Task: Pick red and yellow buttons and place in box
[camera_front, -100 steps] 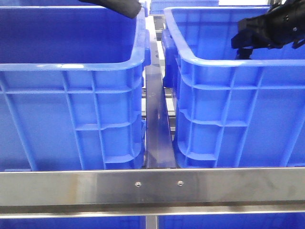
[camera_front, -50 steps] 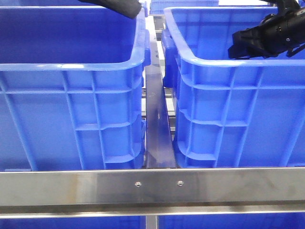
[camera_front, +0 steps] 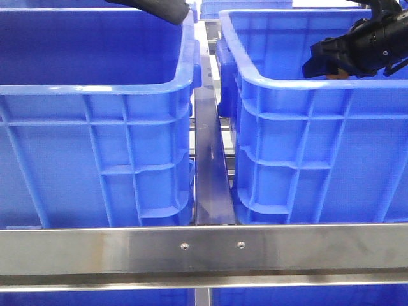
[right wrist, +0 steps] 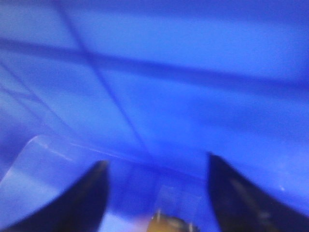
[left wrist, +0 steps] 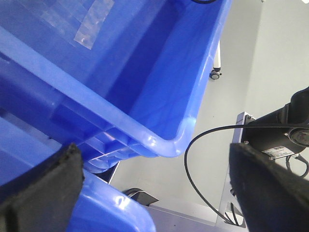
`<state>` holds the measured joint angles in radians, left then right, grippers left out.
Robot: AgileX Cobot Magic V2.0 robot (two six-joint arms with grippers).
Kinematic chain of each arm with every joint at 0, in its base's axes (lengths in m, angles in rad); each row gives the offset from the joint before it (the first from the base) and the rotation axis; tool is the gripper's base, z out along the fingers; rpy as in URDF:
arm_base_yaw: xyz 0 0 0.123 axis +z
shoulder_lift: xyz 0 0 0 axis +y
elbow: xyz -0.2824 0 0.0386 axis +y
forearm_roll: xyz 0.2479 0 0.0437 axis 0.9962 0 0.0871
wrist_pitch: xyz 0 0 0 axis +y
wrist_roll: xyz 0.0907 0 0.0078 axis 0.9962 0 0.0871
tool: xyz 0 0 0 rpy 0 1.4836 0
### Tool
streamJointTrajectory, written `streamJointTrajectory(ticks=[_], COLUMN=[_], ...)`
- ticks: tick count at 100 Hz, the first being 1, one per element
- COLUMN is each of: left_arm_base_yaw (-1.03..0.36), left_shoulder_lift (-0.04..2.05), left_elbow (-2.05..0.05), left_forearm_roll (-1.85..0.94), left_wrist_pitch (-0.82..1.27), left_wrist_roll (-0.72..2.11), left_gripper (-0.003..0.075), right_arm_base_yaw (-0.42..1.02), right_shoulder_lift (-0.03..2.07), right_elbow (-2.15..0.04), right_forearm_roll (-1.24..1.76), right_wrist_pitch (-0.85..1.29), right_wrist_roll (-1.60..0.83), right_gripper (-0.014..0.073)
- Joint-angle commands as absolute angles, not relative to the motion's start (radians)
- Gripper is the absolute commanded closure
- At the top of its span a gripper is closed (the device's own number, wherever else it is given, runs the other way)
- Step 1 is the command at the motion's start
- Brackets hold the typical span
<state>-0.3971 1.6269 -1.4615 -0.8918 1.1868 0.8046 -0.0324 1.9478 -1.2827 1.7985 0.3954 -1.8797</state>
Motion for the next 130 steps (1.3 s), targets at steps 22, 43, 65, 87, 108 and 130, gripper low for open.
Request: streamJointTrajectory(ticks=[22,43,65,87,108,130], left_arm_base_yaw=[-0.404,-0.404,-0.404,-0.404,-0.404,-0.404], left_shoulder_lift=[1.579,1.579,1.579,1.579,1.579,1.579], left_elbow=[-1.485,-1.485,-1.485,-1.485,-1.485,-1.485], left_forearm_roll=[-0.961,-0.961,-0.961,-0.961,-0.959,-0.958], left_wrist_pitch=[1.182,1.182,1.182,1.184,1.184,1.192], left_wrist_roll=[0.803,0.803,0.803,0.803,0.803,0.803], left_gripper=[0.0134,0.0134,0.0134,0.0134,0.0134,0.0134], right_arm_base_yaw=[-0.035,-0.035,-0.035,-0.035,-0.035,-0.035], right_shoulder_lift=[1.887,1.841,1.757,1.649,1.533,1.389], right_elbow=[-1.317,-1.317,-1.297,-1.208,-1.085,-0.952], right_forearm_roll=[1.857,1.857,1.857,1.857,1.857,1.859], right_wrist_pitch=[0.414,0.412,0.412,0.409,0.409,0.421], right_wrist_roll=[-1.888,-1.888,-1.876,-1.869,-1.869,-1.869], right_gripper=[0.0054,0.0054,0.0114,0.0426,0.0637,0.0680])
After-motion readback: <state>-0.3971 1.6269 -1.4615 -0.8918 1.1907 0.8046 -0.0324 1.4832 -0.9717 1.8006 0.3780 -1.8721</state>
